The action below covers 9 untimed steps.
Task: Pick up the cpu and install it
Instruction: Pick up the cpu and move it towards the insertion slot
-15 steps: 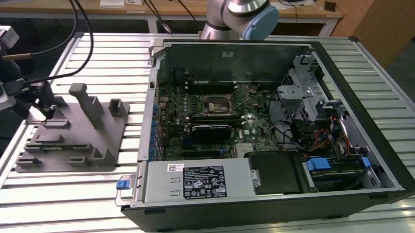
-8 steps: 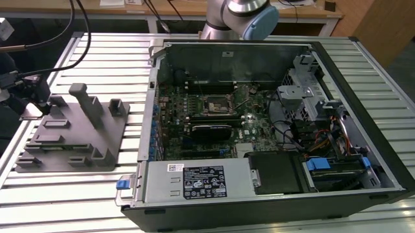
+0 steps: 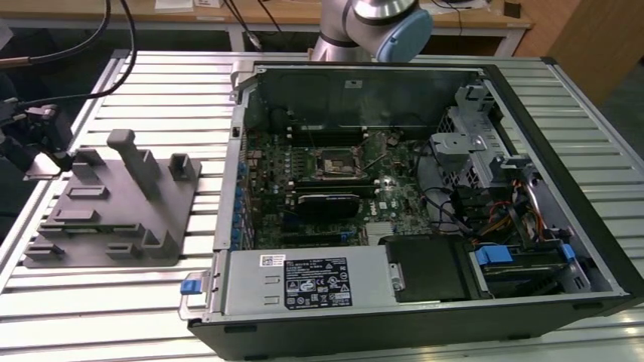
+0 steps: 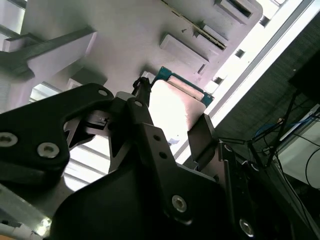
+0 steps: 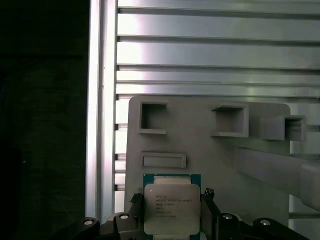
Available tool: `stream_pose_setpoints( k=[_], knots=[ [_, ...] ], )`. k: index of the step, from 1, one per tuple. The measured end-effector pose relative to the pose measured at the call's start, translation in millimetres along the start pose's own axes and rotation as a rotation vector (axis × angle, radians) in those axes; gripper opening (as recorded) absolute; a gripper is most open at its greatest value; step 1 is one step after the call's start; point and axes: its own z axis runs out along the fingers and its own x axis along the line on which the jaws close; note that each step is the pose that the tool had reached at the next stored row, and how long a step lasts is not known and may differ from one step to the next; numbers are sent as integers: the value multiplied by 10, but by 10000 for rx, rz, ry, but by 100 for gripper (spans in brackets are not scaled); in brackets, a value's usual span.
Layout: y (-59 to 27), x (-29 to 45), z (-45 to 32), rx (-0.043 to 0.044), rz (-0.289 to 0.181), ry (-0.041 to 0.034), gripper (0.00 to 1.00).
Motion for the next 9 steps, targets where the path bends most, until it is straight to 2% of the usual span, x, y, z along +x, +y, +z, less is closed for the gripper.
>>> stream_pose_setpoints(
  k=[1, 2, 3, 9],
  knots=[
    [1, -1, -19, 0, 0, -6, 54],
    [5, -4, -101, 0, -1, -32, 54],
    [7, -6, -143, -1, -2, -48, 54],
    [12, -11, -255, -1, -5, -98, 54]
  ],
)
